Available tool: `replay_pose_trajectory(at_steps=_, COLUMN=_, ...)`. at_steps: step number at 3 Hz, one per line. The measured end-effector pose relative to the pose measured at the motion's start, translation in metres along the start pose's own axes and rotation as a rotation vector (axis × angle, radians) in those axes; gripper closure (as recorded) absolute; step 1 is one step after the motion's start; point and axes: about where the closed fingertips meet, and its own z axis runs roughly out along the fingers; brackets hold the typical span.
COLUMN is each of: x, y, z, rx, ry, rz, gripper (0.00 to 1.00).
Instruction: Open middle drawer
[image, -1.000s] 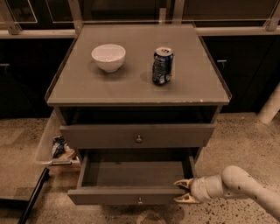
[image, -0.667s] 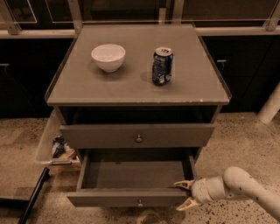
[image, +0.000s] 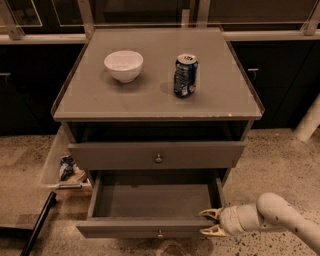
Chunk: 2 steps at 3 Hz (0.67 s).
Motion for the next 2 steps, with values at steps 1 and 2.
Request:
replay_pose_trajectory(at_steps=1, x=0.0008, y=0.0044, z=-0.0011, rx=0.005, ry=-0.005, rz=0.005, gripper=1.0)
replay_pose_trajectory(at_steps=2, x=-0.0015, y=0.0041, z=0.0, rx=0.004, ry=-0.005, rz=0.005, gripper=1.0)
